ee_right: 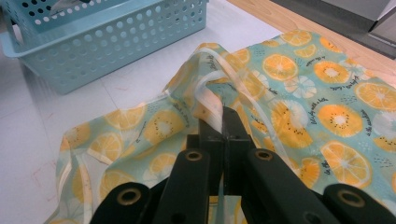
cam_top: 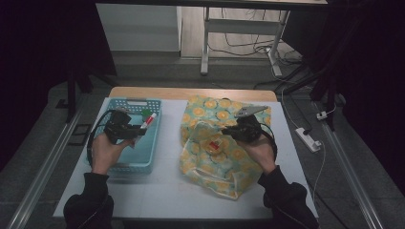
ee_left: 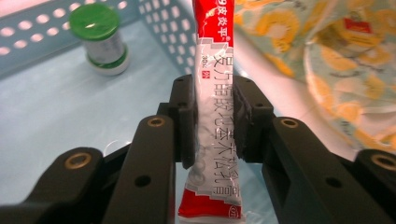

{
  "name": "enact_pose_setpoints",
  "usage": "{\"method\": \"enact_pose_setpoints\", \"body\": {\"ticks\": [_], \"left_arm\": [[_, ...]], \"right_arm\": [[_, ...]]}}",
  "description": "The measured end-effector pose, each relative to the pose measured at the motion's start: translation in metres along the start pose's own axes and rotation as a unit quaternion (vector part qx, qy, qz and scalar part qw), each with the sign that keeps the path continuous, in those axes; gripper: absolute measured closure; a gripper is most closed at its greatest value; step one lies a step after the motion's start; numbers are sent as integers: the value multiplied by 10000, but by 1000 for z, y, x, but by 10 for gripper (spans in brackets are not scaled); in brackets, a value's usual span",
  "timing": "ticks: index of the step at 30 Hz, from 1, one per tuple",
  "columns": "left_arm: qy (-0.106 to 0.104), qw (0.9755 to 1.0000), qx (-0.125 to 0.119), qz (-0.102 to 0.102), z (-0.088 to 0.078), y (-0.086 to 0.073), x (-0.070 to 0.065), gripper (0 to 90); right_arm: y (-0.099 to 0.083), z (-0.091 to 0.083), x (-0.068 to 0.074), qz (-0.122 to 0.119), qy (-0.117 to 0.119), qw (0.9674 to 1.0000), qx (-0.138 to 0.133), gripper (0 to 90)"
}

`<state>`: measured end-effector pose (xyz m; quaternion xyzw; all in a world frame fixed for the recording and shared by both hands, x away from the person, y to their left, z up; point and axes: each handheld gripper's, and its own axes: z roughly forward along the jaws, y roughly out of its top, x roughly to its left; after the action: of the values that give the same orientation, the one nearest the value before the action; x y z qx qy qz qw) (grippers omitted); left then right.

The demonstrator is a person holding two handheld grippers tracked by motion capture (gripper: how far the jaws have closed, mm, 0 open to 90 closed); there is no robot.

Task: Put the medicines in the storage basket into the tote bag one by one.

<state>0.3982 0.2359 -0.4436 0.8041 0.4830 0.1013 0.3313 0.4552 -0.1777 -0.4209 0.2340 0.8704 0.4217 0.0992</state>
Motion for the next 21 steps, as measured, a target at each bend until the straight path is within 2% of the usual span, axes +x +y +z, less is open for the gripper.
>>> {"method": "enact_pose_setpoints", "body": {"ticks": [10, 21], "left_arm": [[-347, 9990, -96, 266, -3, 11, -26, 718], [-729, 9954, -28, 618, 6, 22, -56, 718]], "right_arm": [[0, -1, 0, 7, 6, 10000, -17, 892], [0, -1, 0, 14, 9, 10000, -42, 892]]}}
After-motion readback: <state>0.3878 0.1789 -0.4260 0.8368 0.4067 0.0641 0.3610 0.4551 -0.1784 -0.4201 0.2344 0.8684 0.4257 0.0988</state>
